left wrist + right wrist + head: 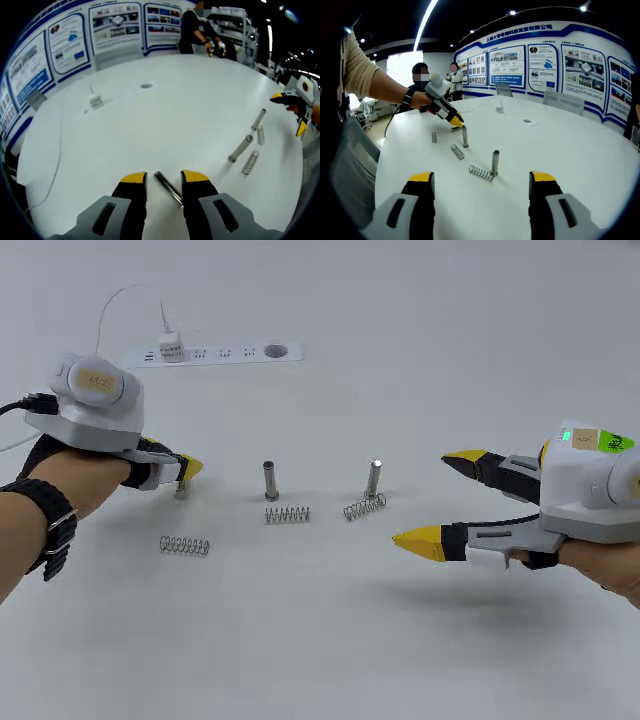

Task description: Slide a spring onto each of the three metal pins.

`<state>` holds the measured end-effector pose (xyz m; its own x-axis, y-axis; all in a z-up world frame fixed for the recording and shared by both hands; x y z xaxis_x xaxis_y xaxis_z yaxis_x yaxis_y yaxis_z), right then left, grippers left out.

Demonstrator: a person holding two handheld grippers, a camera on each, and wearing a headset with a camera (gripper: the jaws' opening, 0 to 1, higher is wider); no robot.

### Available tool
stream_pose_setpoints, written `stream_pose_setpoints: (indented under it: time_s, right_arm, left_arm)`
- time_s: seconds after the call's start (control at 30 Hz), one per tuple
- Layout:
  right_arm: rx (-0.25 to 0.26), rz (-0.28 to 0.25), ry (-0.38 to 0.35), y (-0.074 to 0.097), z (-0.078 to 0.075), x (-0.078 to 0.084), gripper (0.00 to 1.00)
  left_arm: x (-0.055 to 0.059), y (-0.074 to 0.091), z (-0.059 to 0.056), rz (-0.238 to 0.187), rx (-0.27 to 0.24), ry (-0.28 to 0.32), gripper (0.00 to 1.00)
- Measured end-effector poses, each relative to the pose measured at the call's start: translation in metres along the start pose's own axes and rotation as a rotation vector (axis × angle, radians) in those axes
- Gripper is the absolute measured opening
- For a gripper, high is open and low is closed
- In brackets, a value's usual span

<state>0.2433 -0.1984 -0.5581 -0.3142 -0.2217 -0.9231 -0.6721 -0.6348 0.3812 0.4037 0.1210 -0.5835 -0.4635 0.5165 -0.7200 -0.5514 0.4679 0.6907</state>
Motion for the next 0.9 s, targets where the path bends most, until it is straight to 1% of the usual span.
stream_pose_setpoints:
  time_s: [0.07,0.17,0.23,0.4,0.63,0.8,0.87,0.9]
  right_arm:
    - [0.0,0.001,-0.002,0.0004,-0.0006,0.0008,0.78]
    - [0.001,0.0,-0.007,0.0007,-0.0007,0.0011,0.78]
    - [0.003,0.0,-0.009,0.0009,-0.001,0.0017,0.78]
    - [0.001,0.008,-0.012,0.0001,-0.0008,0.005,0.78]
    - [0.003,0.005,-0.015,-0.0005,-0.0026,0.005,0.78]
    - [0.003,0.006,-0.017,-0.0005,-0.0024,0.0054,0.77]
    - [0.004,0.006,-0.017,-0.0002,-0.0024,0.0055,0.77]
    - [0.006,0.006,-0.019,0.0001,-0.0025,0.0057,0.77]
  left_arm:
    - [0.0012,-0.0018,-0.0015,0.009,0.004,0.005,0.27]
    - [0.0045,-0.0048,-0.0026,0.034,0.003,0.009,0.25]
    - [0.0054,-0.0058,-0.0032,0.041,0.006,0.015,0.24]
    - [0.0045,-0.0072,-0.0035,0.045,-0.001,0.013,0.21]
    - [0.0022,-0.0084,-0.0027,0.044,-0.003,0.009,0.16]
    - [0.0008,-0.0093,-0.0045,0.043,-0.001,0.006,0.15]
    - [0.0003,-0.01,-0.0053,0.043,0.002,-0.001,0.15]
    - [0.0002,-0.0104,-0.006,0.046,0.001,-0.018,0.15]
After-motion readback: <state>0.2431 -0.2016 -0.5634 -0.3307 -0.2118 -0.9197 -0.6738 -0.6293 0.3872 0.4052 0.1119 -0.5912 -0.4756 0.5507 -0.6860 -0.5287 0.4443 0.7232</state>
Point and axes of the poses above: the centre of the closed fingertips' face, and the gripper's own axes: y roughly backward along the fingers, z roughly to its left, x roughly out of its underside, the point moved 8 cm from there along y, roughly backward along the fingers, and after that the axes turned 4 degrees about -y, right-handed, at the moved point
